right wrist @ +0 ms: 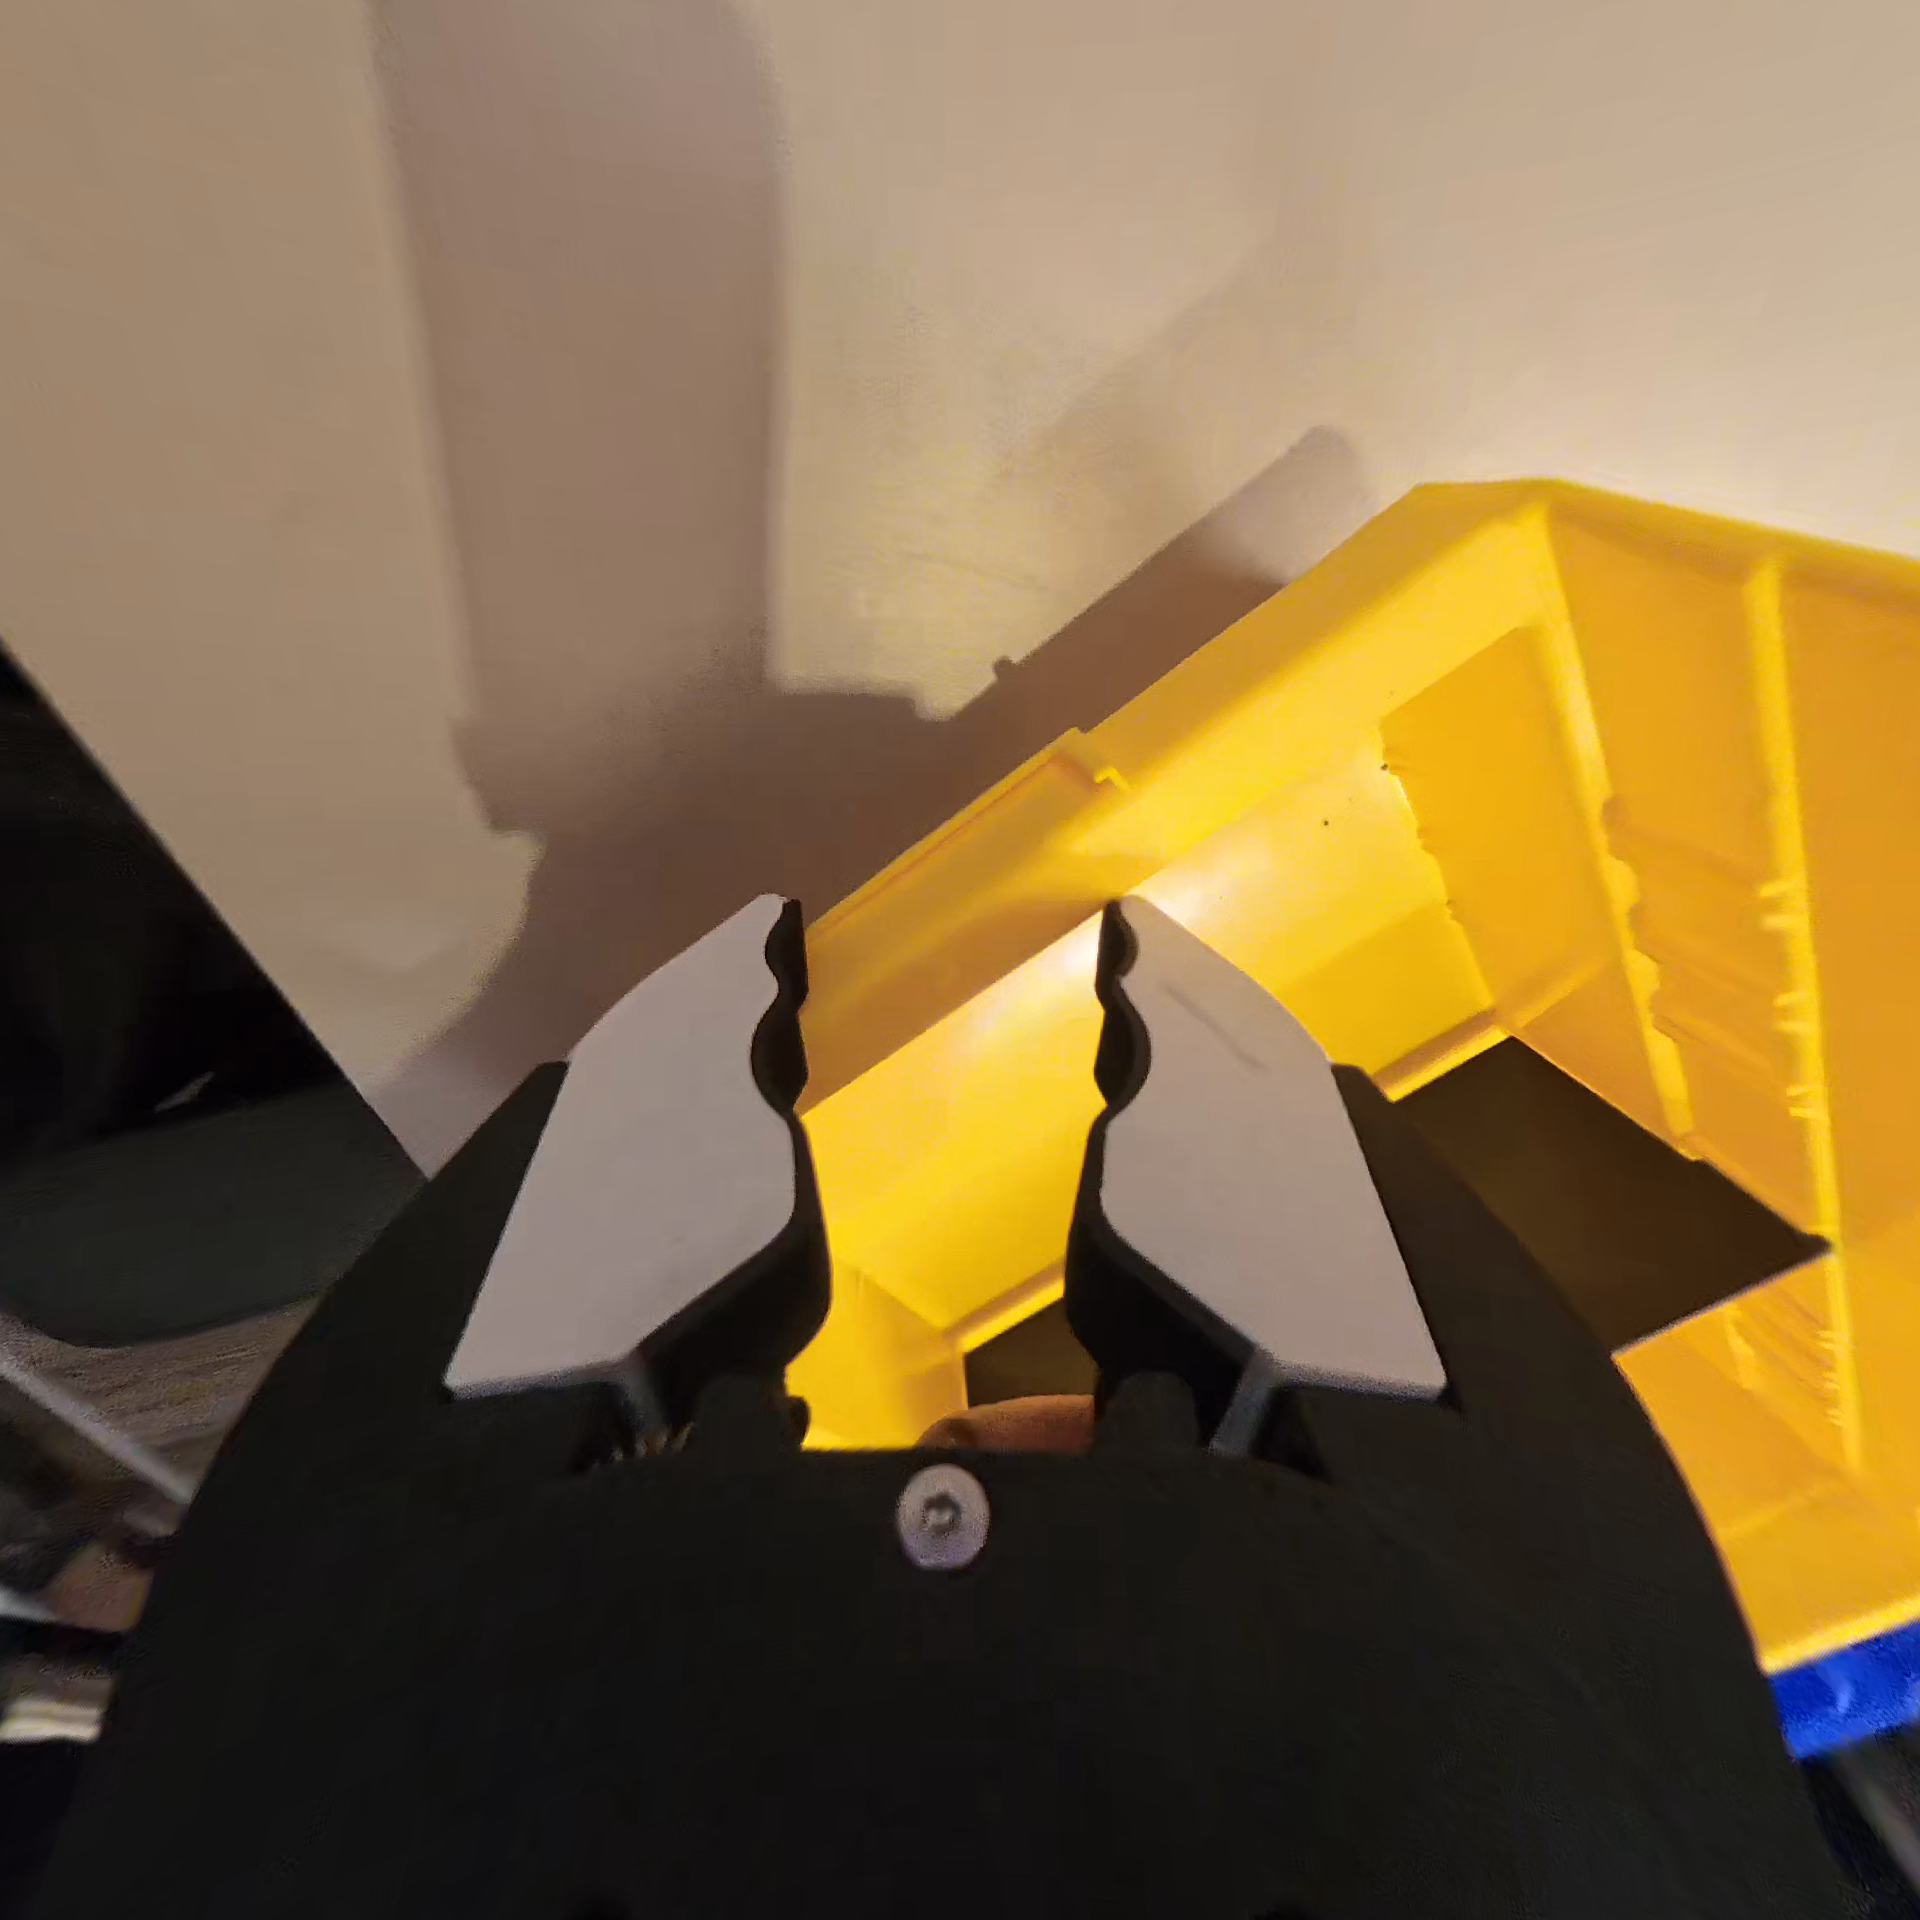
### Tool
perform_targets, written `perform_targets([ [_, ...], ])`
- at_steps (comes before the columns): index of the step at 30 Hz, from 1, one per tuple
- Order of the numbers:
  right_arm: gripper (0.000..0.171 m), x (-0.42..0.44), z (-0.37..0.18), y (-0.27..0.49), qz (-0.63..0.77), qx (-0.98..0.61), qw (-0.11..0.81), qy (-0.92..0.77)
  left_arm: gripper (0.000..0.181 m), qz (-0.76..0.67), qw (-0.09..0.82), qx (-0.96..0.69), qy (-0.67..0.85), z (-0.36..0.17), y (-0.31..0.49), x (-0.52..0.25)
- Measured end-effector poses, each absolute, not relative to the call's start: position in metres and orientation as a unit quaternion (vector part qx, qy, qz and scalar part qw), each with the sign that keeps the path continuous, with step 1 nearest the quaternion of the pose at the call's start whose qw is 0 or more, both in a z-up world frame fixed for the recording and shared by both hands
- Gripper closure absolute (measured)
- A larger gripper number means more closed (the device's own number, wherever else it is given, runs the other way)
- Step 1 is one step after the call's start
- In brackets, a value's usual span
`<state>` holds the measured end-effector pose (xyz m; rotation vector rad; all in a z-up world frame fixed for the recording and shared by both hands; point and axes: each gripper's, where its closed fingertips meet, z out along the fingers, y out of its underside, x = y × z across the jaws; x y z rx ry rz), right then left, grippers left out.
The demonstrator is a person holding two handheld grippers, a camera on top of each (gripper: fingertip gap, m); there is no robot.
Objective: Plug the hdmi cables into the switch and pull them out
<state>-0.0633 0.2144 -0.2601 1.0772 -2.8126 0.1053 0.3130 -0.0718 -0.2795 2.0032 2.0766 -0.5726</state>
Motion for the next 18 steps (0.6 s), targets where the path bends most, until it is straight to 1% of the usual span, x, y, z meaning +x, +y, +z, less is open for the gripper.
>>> perform_targets([
  [3, 0.121, -0.049, -0.261, 0.226, 0.062, 0.441, 0.024, -0.895, 0.151, -0.196, 0.086, 0.681, 0.7, -0.28, -0.084, 0.326],
  [6, 0.133, -0.044, -0.265, 0.249, 0.032, 0.459, -0.011, -0.888, 0.151, -0.209, 0.057, 0.697, 0.683, -0.279, -0.089, 0.331],
  [7, 0.134, -0.047, -0.267, 0.256, 0.015, 0.454, -0.003, -0.891, 0.152, -0.215, 0.044, 0.7, 0.68, -0.279, -0.089, 0.332],
  [8, 0.129, -0.054, -0.269, 0.262, -0.008, 0.449, 0.018, -0.893, 0.151, -0.22, 0.033, 0.7, 0.678, -0.277, -0.088, 0.333],
  [9, 0.119, -0.063, -0.272, 0.269, -0.035, 0.44, 0.047, -0.896, 0.151, -0.224, 0.026, 0.7, 0.678, -0.276, -0.087, 0.334],
  [10, 0.114, -0.071, -0.274, 0.276, -0.059, 0.429, 0.071, -0.899, 0.151, -0.228, 0.023, 0.7, 0.676, -0.275, -0.087, 0.335],
  [11, 0.114, -0.076, -0.276, 0.28, -0.07, 0.419, 0.089, -0.901, 0.151, -0.232, 0.02, 0.701, 0.674, -0.274, -0.087, 0.335],
  [12, 0.115, -0.077, -0.277, 0.281, -0.067, 0.413, 0.101, -0.902, 0.152, -0.231, 0.023, 0.703, 0.672, -0.274, -0.087, 0.336],
  [15, 0.135, -0.079, -0.28, 0.278, -0.046, 0.402, 0.111, -0.908, 0.153, -0.213, 0.037, 0.715, 0.665, -0.278, -0.088, 0.338],
  [16, 0.139, -0.083, -0.28, 0.28, -0.047, 0.395, 0.112, -0.911, 0.153, -0.206, 0.039, 0.719, 0.662, -0.278, -0.088, 0.339],
  [18, 0.141, -0.102, -0.28, 0.285, -0.06, 0.373, 0.137, -0.916, 0.154, -0.189, 0.042, 0.73, 0.656, -0.278, -0.09, 0.345],
])
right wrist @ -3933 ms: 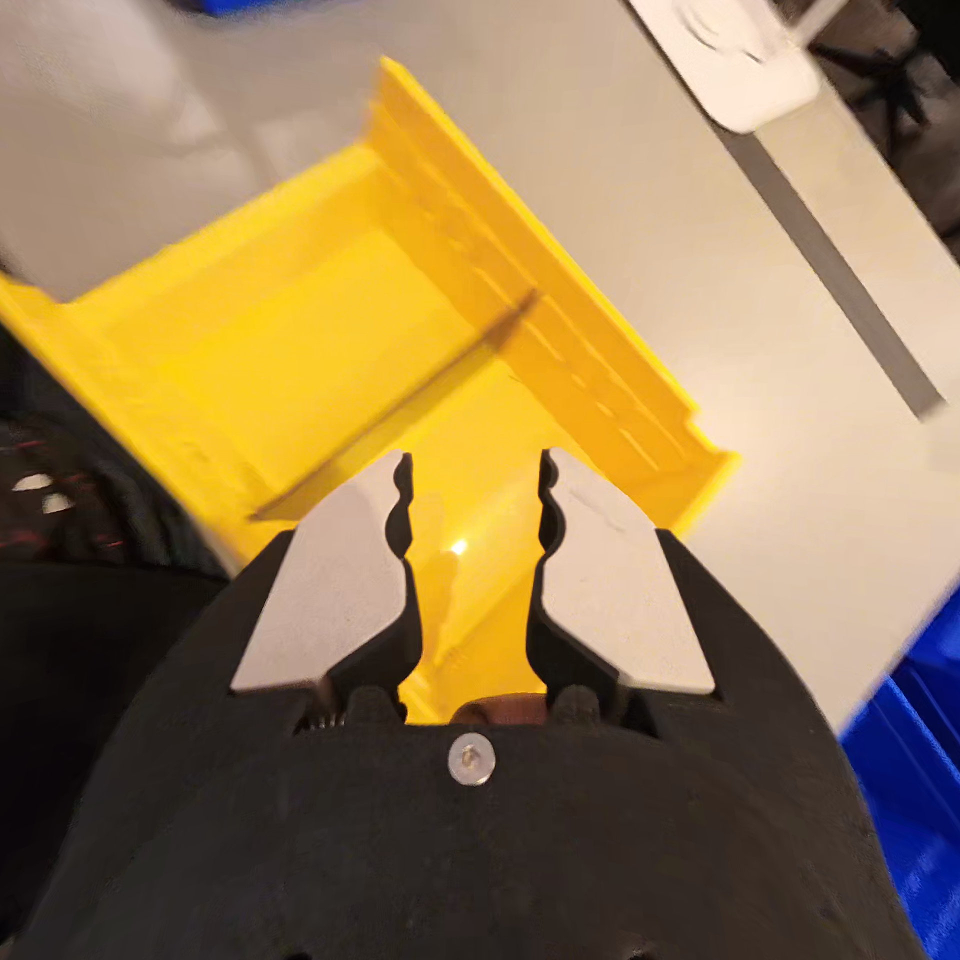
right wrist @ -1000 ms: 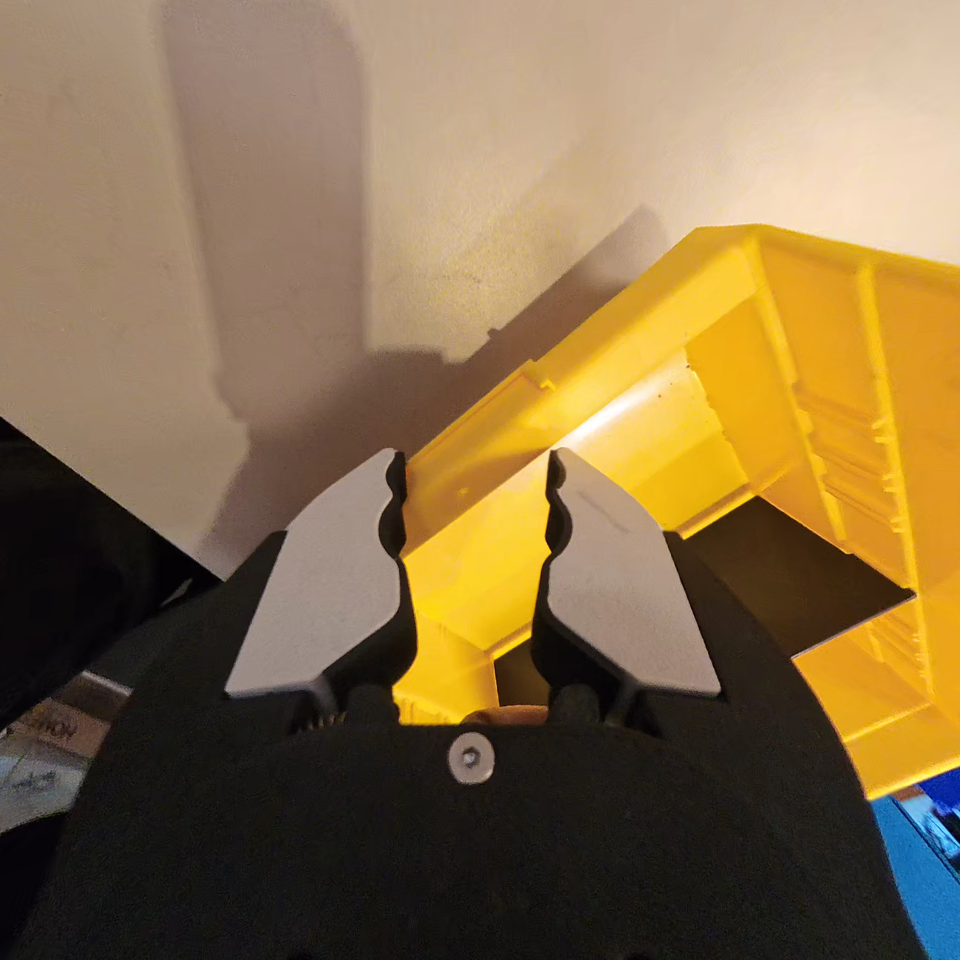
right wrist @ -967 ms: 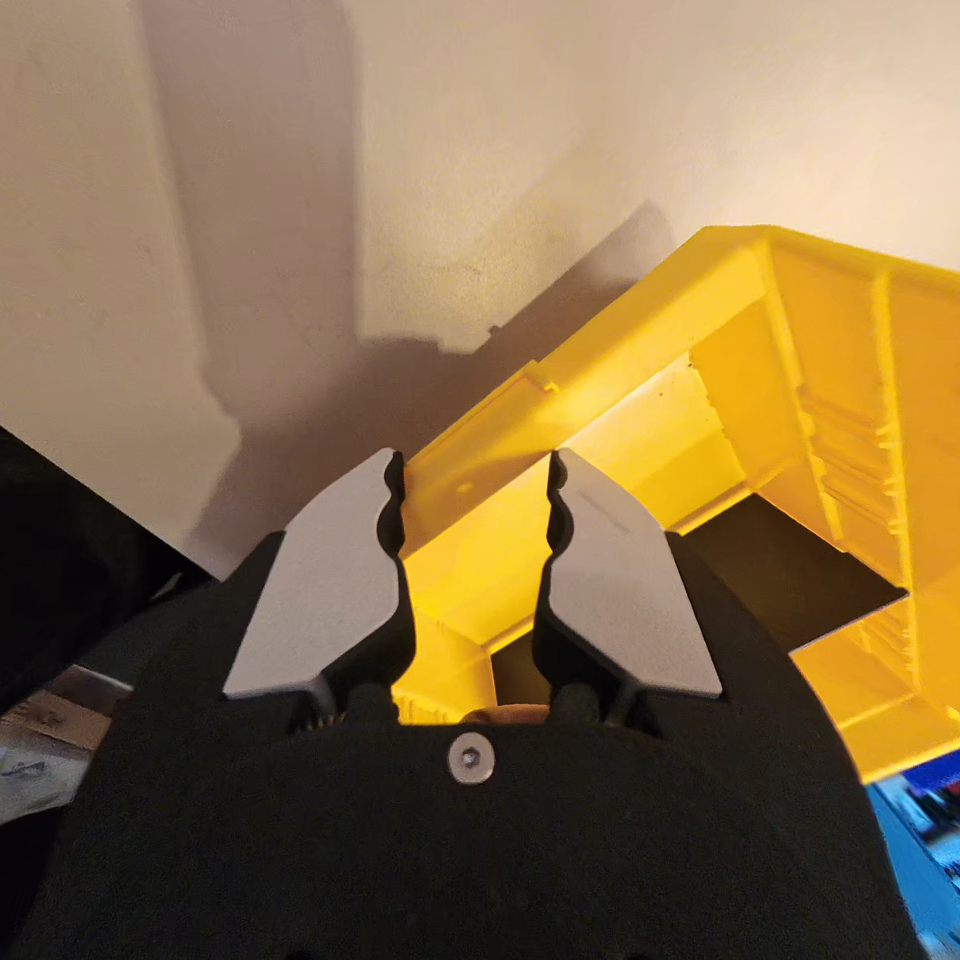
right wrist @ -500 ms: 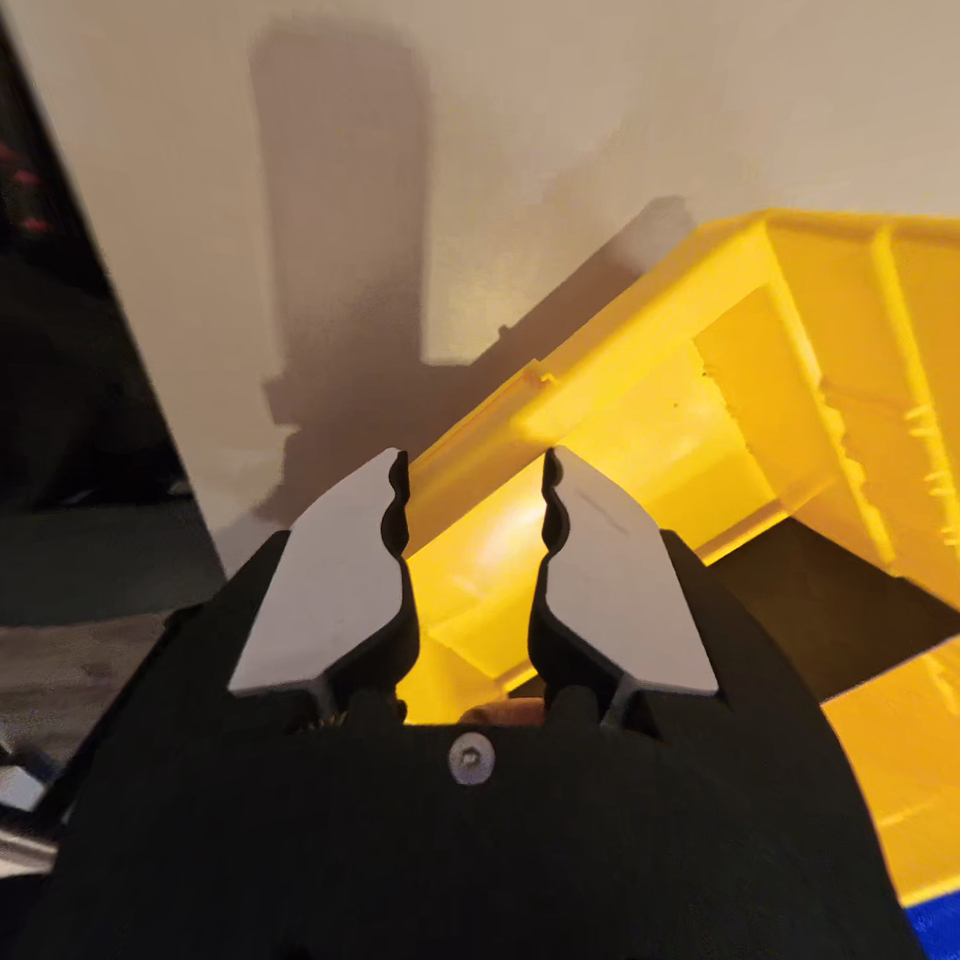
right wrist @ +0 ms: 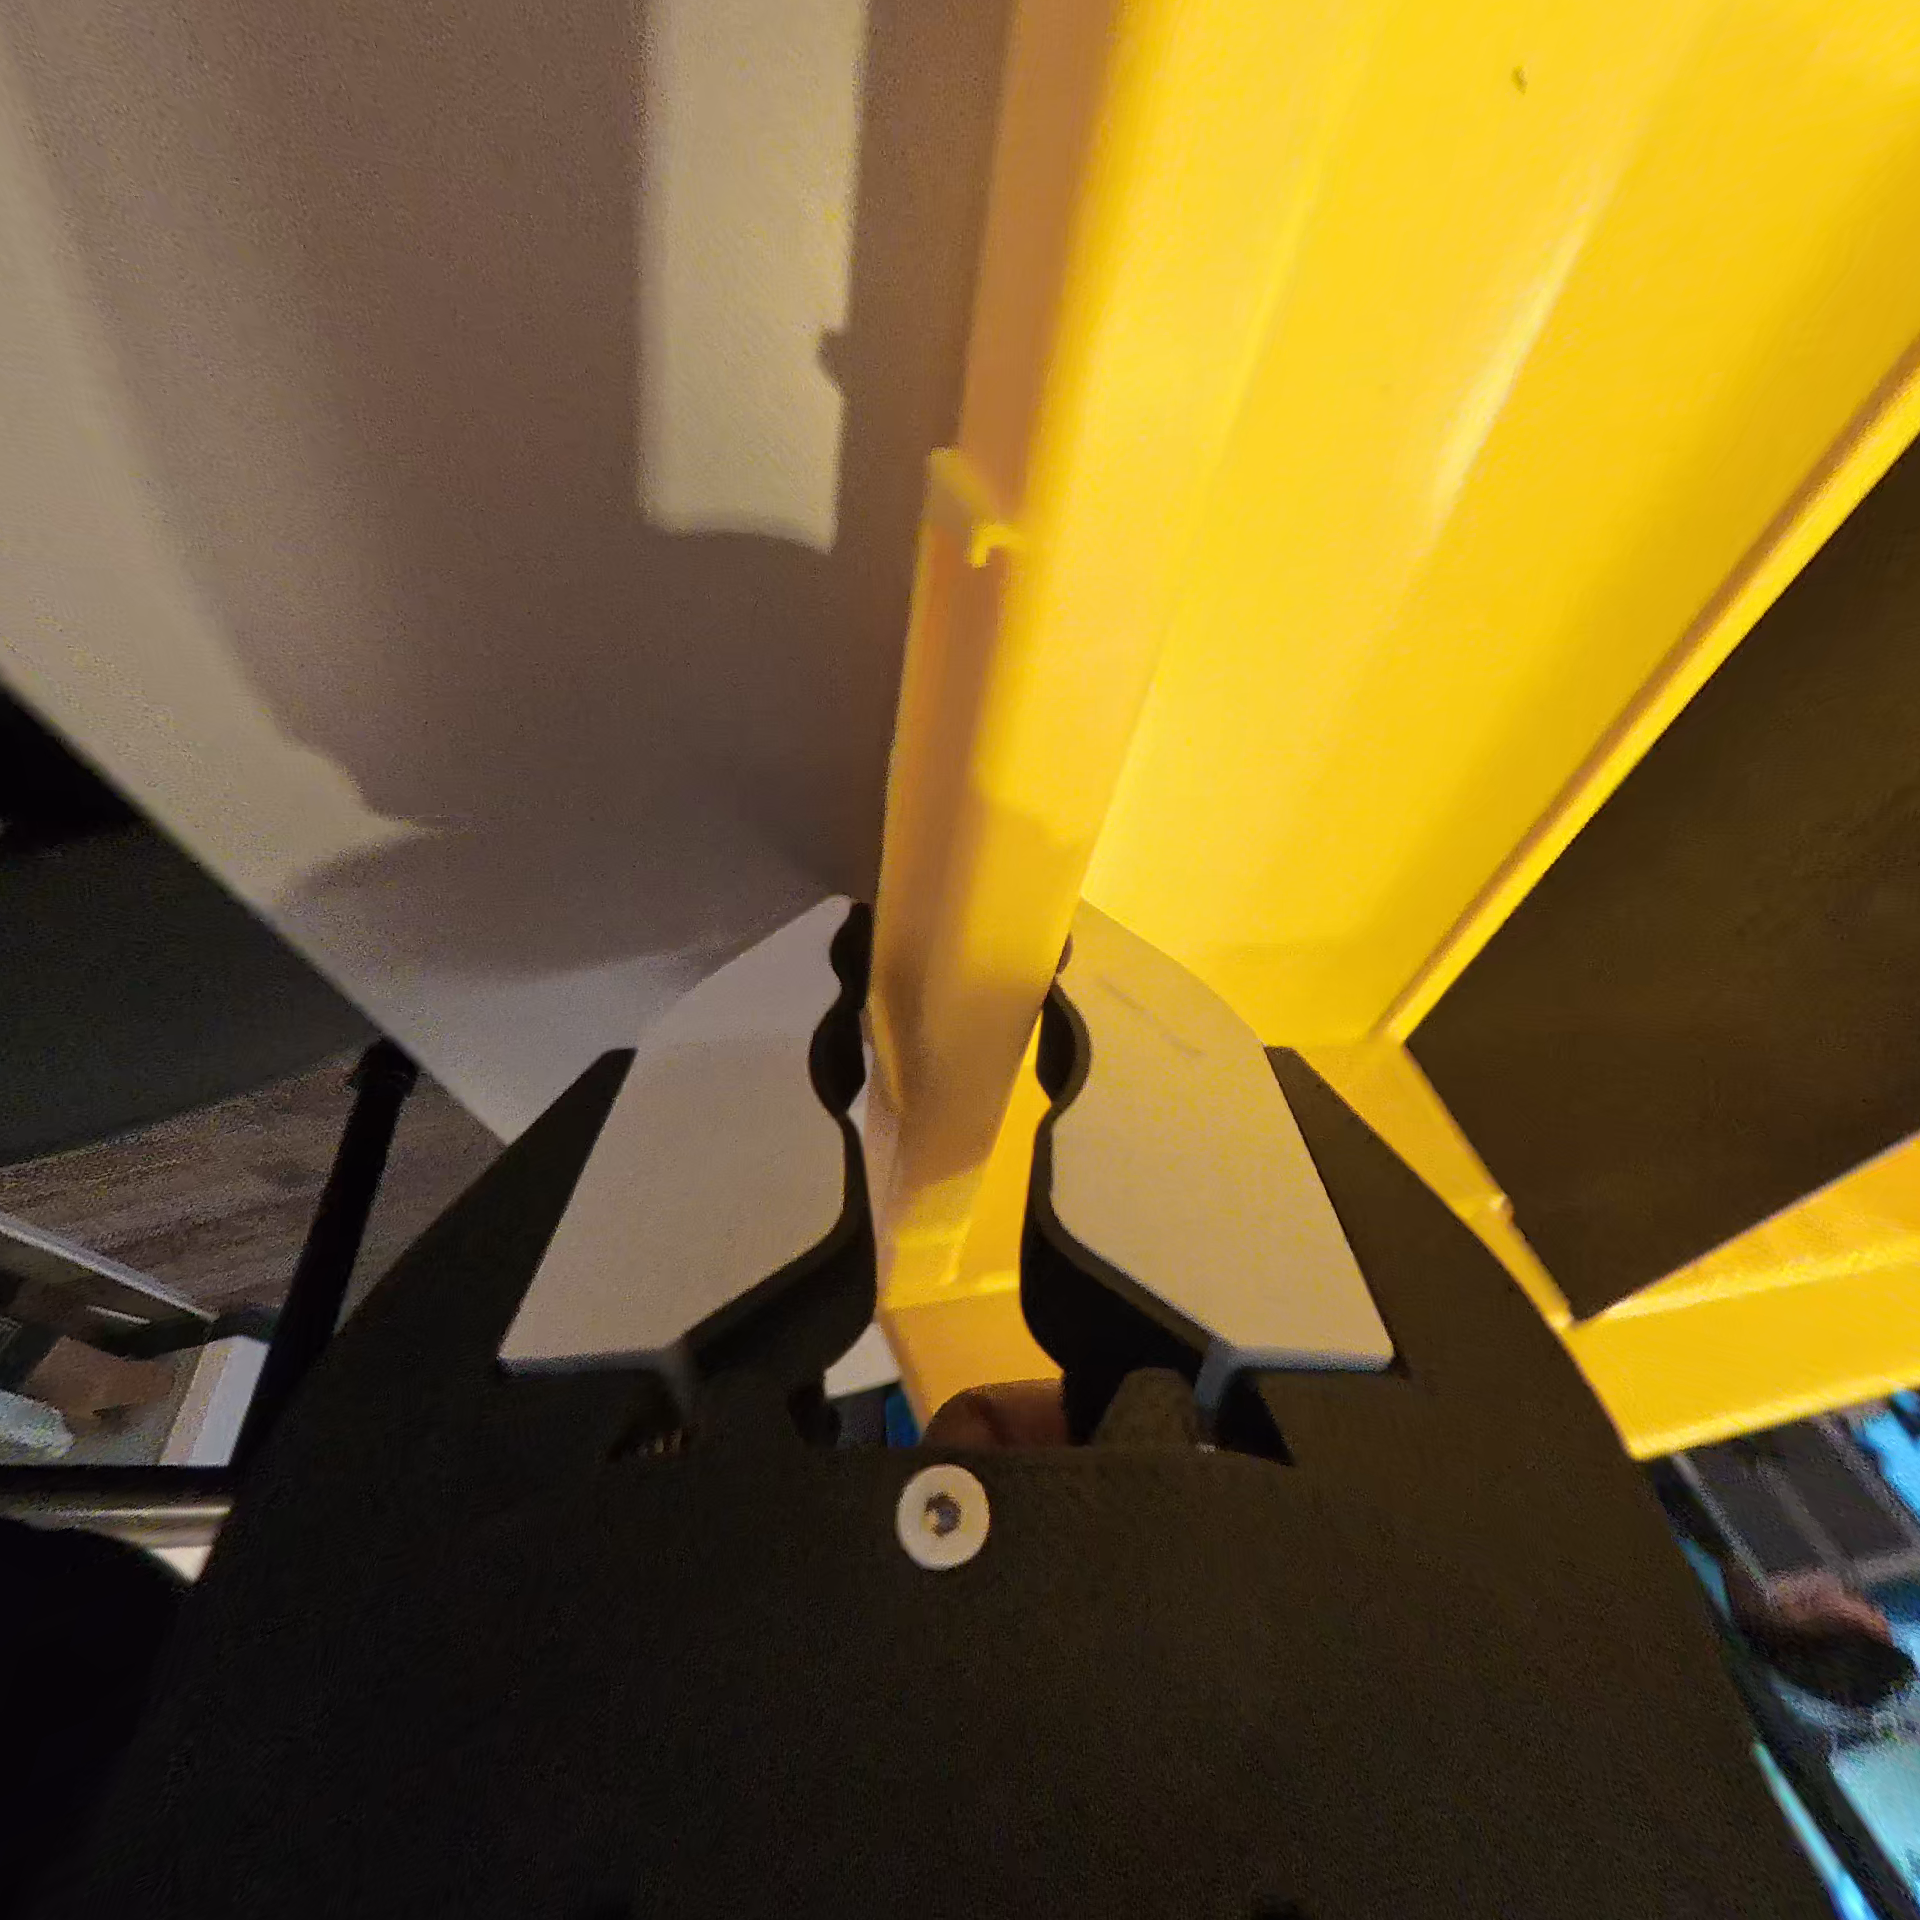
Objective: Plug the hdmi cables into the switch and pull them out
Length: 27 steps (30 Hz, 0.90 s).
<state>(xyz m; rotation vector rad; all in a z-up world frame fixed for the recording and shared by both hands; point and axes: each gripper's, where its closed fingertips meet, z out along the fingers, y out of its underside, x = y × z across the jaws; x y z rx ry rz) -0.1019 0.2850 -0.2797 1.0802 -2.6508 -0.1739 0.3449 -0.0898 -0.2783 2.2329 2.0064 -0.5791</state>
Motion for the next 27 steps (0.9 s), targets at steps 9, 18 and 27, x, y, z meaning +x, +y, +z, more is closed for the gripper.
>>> perform_targets([
  [9, 0.13, -0.156, -0.26, 0.291, 0.004, 0.31, 0.181, -0.933, 0.153, -0.122, 0.124, 0.738, 0.652, -0.27, -0.114, 0.404],
  [18, 0.141, -0.161, -0.275, 0.289, 0.003, 0.309, 0.163, -0.937, 0.153, -0.131, 0.1, 0.735, 0.658, -0.271, -0.116, 0.408],
  [27, 0.14, -0.181, -0.276, 0.29, 0.026, 0.327, 0.152, -0.932, 0.155, -0.159, 0.056, 0.786, 0.594, -0.272, -0.144, 0.407],
])
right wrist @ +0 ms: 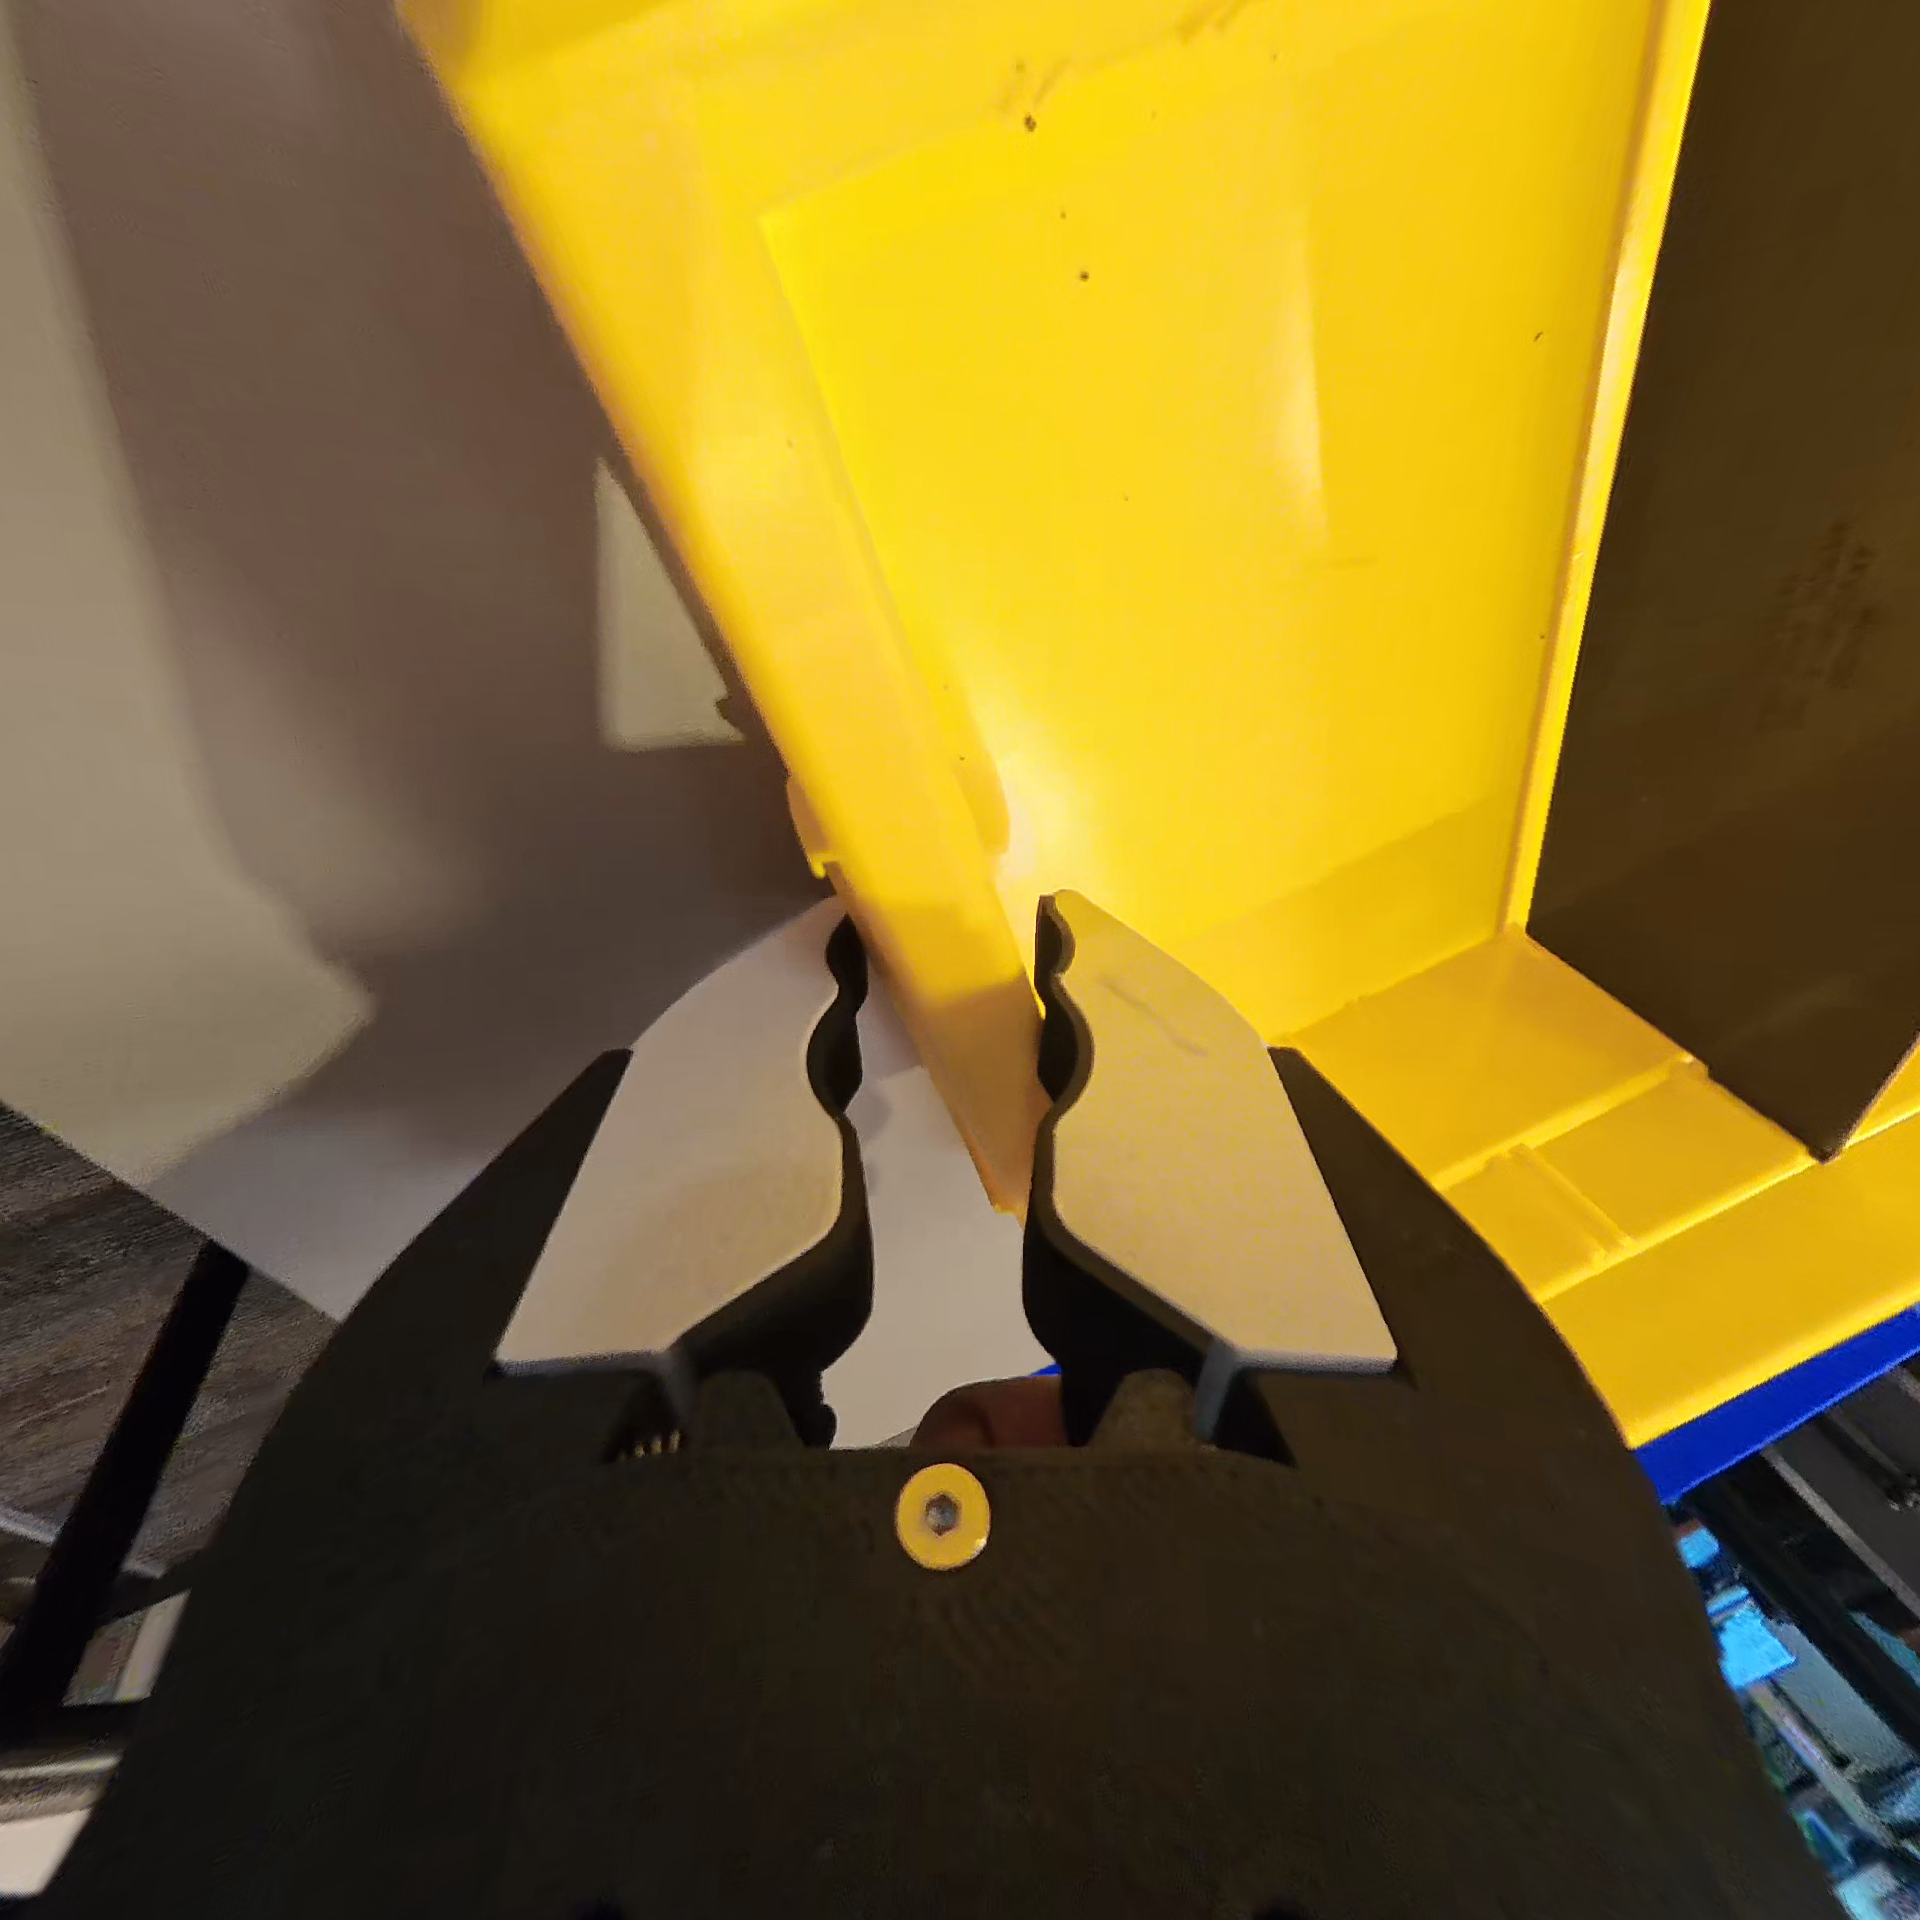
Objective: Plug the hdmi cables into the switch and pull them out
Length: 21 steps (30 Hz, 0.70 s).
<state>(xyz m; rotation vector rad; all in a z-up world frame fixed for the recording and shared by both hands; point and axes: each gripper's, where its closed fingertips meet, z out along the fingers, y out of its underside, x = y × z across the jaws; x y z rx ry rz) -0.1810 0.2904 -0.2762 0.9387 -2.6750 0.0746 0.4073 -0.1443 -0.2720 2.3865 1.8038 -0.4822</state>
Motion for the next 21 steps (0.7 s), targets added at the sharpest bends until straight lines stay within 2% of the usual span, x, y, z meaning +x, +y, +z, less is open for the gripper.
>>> perform_targets([
  [6, 0.14, -0.204, -0.276, 0.282, 0.053, 0.343, 0.165, -0.923, 0.154, -0.204, 0.001, 0.814, 0.544, -0.273, -0.145, 0.403],
  [21, 0.141, -0.229, -0.276, 0.274, 0.055, 0.365, 0.196, -0.908, 0.155, -0.132, 0.144, 0.869, 0.455, -0.272, -0.19, 0.45],
])
